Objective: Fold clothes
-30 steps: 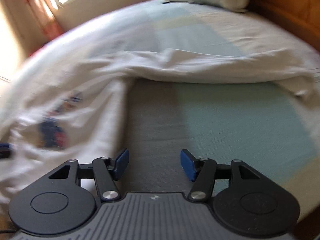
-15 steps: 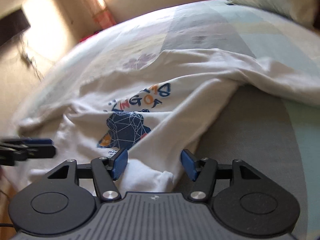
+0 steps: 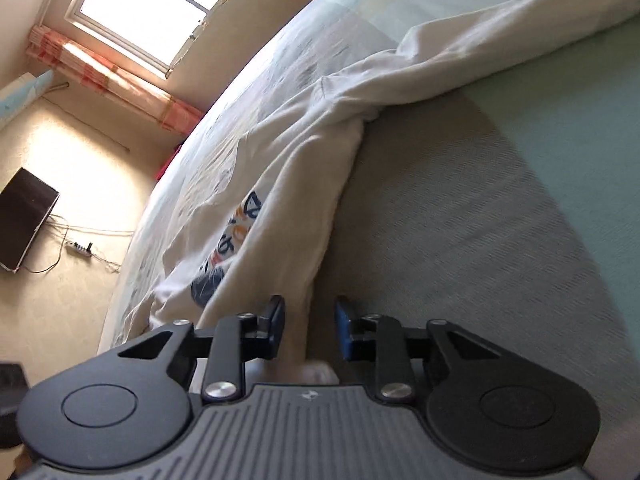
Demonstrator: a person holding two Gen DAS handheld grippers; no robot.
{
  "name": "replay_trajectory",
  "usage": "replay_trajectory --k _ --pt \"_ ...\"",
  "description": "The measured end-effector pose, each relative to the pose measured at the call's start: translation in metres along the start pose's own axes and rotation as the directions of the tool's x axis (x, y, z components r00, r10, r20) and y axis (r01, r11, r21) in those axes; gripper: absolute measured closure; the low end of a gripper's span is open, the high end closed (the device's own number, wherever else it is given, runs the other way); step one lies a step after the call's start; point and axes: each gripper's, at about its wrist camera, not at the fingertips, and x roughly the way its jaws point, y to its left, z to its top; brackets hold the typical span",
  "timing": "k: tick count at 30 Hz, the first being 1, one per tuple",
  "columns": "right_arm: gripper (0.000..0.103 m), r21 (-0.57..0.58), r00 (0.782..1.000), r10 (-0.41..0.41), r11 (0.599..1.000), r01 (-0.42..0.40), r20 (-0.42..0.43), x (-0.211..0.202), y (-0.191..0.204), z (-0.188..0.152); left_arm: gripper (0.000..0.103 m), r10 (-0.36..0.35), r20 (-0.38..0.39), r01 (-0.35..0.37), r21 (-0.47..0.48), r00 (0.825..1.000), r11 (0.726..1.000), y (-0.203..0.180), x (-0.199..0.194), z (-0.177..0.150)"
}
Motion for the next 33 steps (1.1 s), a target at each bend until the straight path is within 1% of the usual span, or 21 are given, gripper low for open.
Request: replay_trajectory --k 3,5,6,8,10,11,12,15,17,18,20,21,22,24,26,28,29,30,32,33 --pt "0.071 -0.045 0.999 -0.040 0.998 0.041 0.006 0.012 0.018 -0.002 0.034 0.017 -0.010 -0.017 0.002 1.000 1.000 0.000 0.001 -0.002" --pt "0.074 -0.115 0.996 -0.085 0.990 0.087 0.023 0.018 0.030 -0.006 0.034 0.026 -0.015 -0.026 0.000 1.000 1.000 0.000 0.003 -0.002" --pt "0.076 -0.152 0.994 -0.108 0.982 0.111 0.032 0.020 0.035 -0.008 0.034 0.029 -0.016 -0.028 0.002 0.999 1.000 -0.001 0.003 -0.003" --pt "0.083 -0.175 0.990 -0.130 0.975 0.136 0.048 0.018 0.040 -0.009 0.034 0.032 -0.014 -0.032 0.008 0.999 0.999 -0.002 0.004 -0.003" --pt "0.094 -0.157 0.991 -0.124 0.979 0.132 0.060 0.008 0.037 -0.006 0.034 0.034 -0.012 -0.034 0.014 0.999 0.999 -0.002 0.003 -0.003" --pt "0.098 -0.148 0.990 -0.123 0.980 0.132 0.069 0.002 0.036 -0.005 0.031 0.033 -0.012 -0.033 0.014 0.999 0.999 -0.002 0.003 -0.003" --pt "0.099 -0.146 0.986 -0.134 0.978 0.147 0.095 -0.007 0.034 -0.003 0.029 0.031 -0.012 -0.031 0.014 0.999 0.999 -0.002 0.003 -0.004" --pt "0.099 -0.140 0.970 -0.180 0.969 0.204 0.165 -0.037 0.027 0.003 0.028 0.028 -0.010 -0.028 0.009 1.000 1.000 0.001 0.003 -0.004" --pt "0.099 -0.121 0.946 -0.249 0.953 0.277 0.208 -0.058 0.017 0.010 0.028 0.029 -0.010 -0.029 0.008 1.000 1.000 0.001 0.003 -0.004" --pt "0.099 -0.123 0.927 -0.298 0.936 0.331 0.226 -0.067 0.013 0.013 0.028 0.029 -0.010 -0.029 0.010 1.000 1.000 0.001 0.003 -0.004" --pt "0.098 -0.120 0.909 -0.345 0.917 0.379 0.234 -0.079 0.005 0.015 0.028 0.029 -0.010 -0.029 0.015 1.000 0.999 0.000 0.002 -0.003" --pt "0.095 -0.118 0.900 -0.366 0.909 0.401 0.237 -0.085 0.001 0.017 0.028 0.031 -0.007 -0.031 0.019 0.999 0.999 -0.001 0.002 -0.002" --pt "0.094 -0.097 0.902 -0.361 0.915 0.392 0.239 -0.091 -0.005 0.015 0.028 0.033 -0.004 -0.033 0.023 0.999 0.999 -0.001 0.001 -0.002" --pt "0.092 -0.065 0.925 -0.323 0.938 0.341 0.203 -0.096 -0.014 0.011 0.028 0.037 0.002 -0.037 0.027 0.999 0.999 -0.002 -0.001 -0.001" --pt "0.090 -0.069 0.939 -0.307 0.945 0.320 0.155 -0.096 -0.020 -0.001 0.028 0.039 0.006 -0.039 0.025 0.999 0.999 -0.002 -0.003 0.000" --pt "0.085 -0.076 0.948 -0.298 0.949 0.307 0.111 -0.095 -0.024 -0.014 0.028 0.041 0.006 -0.041 0.022 0.999 0.999 -0.001 -0.005 -0.001" --pt "0.084 -0.080 0.950 -0.297 0.949 0.305 0.092 -0.093 -0.024 -0.022 0.028 0.043 0.006 -0.043 0.022 0.999 0.999 -0.001 -0.005 -0.001" --pt "0.083 -0.073 0.957 -0.278 0.956 0.283 0.080 -0.091 -0.024 -0.029 0.028 0.045 0.007 -0.045 0.022 0.999 0.999 -0.001 -0.007 -0.002" --pt "0.083 -0.041 0.970 -0.228 0.972 0.232 0.083 -0.093 -0.020 -0.044 0.028 0.049 0.010 -0.049 0.022 0.999 0.999 -0.001 -0.009 -0.002" --pt "0.082 -0.027 0.973 -0.214 0.976 0.217 0.087 -0.093 -0.017 -0.049 0.028 0.050 0.011 -0.050 0.023 0.999 0.998 -0.001 -0.011 -0.002"
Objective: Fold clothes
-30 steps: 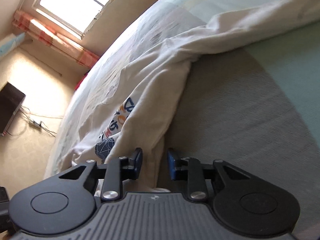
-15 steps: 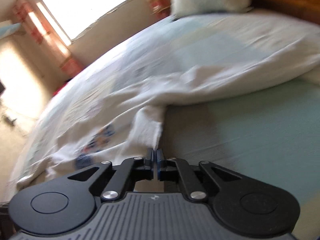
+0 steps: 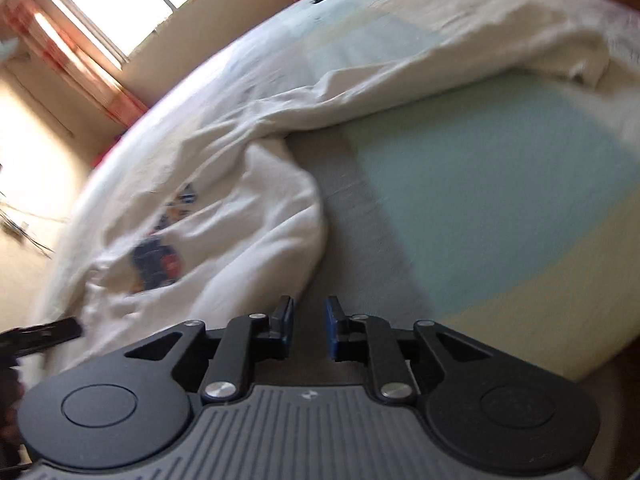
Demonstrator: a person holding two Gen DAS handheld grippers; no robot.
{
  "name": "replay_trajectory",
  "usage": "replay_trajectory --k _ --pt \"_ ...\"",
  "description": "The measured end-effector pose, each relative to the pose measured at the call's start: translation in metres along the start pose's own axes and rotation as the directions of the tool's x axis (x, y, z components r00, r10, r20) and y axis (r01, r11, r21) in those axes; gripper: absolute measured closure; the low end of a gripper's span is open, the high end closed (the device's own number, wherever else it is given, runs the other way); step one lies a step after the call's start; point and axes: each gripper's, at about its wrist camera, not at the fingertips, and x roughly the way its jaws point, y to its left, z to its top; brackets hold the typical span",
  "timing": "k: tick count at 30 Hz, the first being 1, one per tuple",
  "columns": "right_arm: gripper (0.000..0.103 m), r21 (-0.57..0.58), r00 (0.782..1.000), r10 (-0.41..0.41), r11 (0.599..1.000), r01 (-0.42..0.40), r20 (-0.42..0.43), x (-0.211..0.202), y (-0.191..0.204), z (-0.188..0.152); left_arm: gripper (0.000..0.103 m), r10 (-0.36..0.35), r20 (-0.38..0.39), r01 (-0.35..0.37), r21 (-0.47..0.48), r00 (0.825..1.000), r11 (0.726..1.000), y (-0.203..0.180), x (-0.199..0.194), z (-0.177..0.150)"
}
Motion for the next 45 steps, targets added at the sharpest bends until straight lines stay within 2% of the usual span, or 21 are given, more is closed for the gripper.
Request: replay_trajectory --k 3,5,6,8,10,13,15,17,19,21,22,24,28,30,33,36,39,40,42,44,45 --pt "0.076 -0.019 1.000 0.016 1.000 -0.016 -0.011 0.005 0.016 -0.009 0.028 0.003 0.002 -0.003 0.004 1.000 1.000 0.000 -0.002 -0.001" --pt "0.065 -0.073 1.000 -0.006 0.997 0.004 -0.023 0.015 0.032 -0.012 0.028 0.001 -0.001 -0.001 0.003 1.000 1.000 -0.001 -0.002 -0.002" --pt "0.055 -0.108 0.999 -0.029 0.994 0.027 -0.019 0.019 0.040 -0.012 0.028 0.001 -0.002 -0.001 0.003 1.000 1.000 -0.001 -0.002 -0.002" --pt "0.048 -0.178 0.997 -0.080 0.981 0.078 -0.004 0.028 0.057 -0.012 0.028 0.003 -0.005 -0.003 0.002 1.000 1.000 -0.003 -0.002 -0.003" --pt "0.034 -0.228 0.995 -0.102 0.969 0.098 -0.005 0.038 0.073 -0.014 0.028 -0.004 -0.005 0.004 0.005 1.000 1.000 -0.005 -0.002 -0.004" --pt "0.030 -0.357 0.989 -0.149 0.923 0.145 0.015 0.050 0.095 -0.024 0.026 -0.007 -0.007 0.007 0.008 1.000 1.000 -0.006 -0.002 -0.006" --pt "0.031 -0.450 0.986 -0.163 0.879 0.158 0.028 0.055 0.110 -0.035 0.026 -0.005 -0.008 0.005 0.006 1.000 1.000 -0.005 -0.002 -0.006" --pt "0.034 -0.497 0.987 -0.159 0.854 0.153 0.032 0.056 0.118 -0.042 0.026 -0.002 -0.006 0.002 0.006 1.000 1.000 -0.005 -0.003 -0.006" --pt "0.045 -0.521 0.989 -0.148 0.842 0.141 0.029 0.053 0.122 -0.044 0.026 -0.002 0.000 0.002 0.002 1.000 1.000 -0.003 -0.005 -0.007" --pt "0.055 -0.530 0.991 -0.131 0.840 0.117 0.011 0.052 0.123 -0.044 0.026 -0.004 0.001 0.004 -0.002 1.000 1.000 -0.001 -0.006 -0.007" --pt "0.068 -0.532 0.993 -0.119 0.841 0.101 0.000 0.051 0.123 -0.044 0.026 -0.002 0.001 0.002 -0.003 1.000 1.000 -0.001 -0.006 -0.008" --pt "0.082 -0.536 0.995 -0.094 0.842 0.062 -0.032 0.049 0.125 -0.043 0.026 -0.001 0.003 0.001 -0.004 1.000 1.000 0.000 -0.007 -0.009" --pt "0.091 -0.521 0.994 -0.106 0.850 0.081 -0.019 0.031 0.115 -0.035 0.026 -0.005 0.007 0.005 -0.002 1.000 1.000 0.002 -0.010 -0.011" --pt "0.091 -0.513 0.993 -0.114 0.854 0.092 -0.011 0.021 0.110 -0.031 0.026 0.000 0.007 0.000 0.003 1.000 1.000 0.002 -0.011 -0.011" --pt "0.091 -0.486 0.981 -0.194 0.855 0.178 0.018 -0.002 0.092 -0.022 0.026 -0.002 -0.003 0.002 0.014 1.000 1.000 0.003 -0.012 -0.012" --pt "0.091 -0.479 0.958 -0.288 0.841 0.250 -0.004 -0.023 0.070 -0.013 0.026 0.005 -0.015 -0.004 0.037 1.000 0.999 0.002 -0.011 -0.013" --pt "0.089 -0.458 0.932 -0.361 0.823 0.337 0.037 -0.034 0.056 -0.006 0.026 0.016 -0.026 -0.014 0.057 1.000 0.998 0.001 -0.013 -0.012" --pt "0.088 -0.434 0.934 -0.354 0.835 0.339 0.049 -0.037 0.053 -0.002 0.026 0.018 -0.029 -0.016 0.062 0.999 0.998 0.001 -0.014 -0.012" --pt "0.088 -0.386 0.956 -0.290 0.877 0.286 0.047 -0.040 0.051 0.005 0.026 0.024 -0.036 -0.022 0.071 0.999 0.997 0.001 -0.018 -0.012" --pt "0.087 -0.400 0.986 -0.165 0.903 0.156 0.012 -0.039 0.057 0.009 0.026 0.034 -0.044 -0.030 0.078 0.998 0.996 0.003 -0.022 -0.013" --pt "0.085 -0.423 0.995 -0.103 0.902 0.089 -0.011 -0.037 0.064 0.008 0.026 0.039 -0.048 -0.036 0.080 0.998 0.996 0.005 -0.025 -0.013"
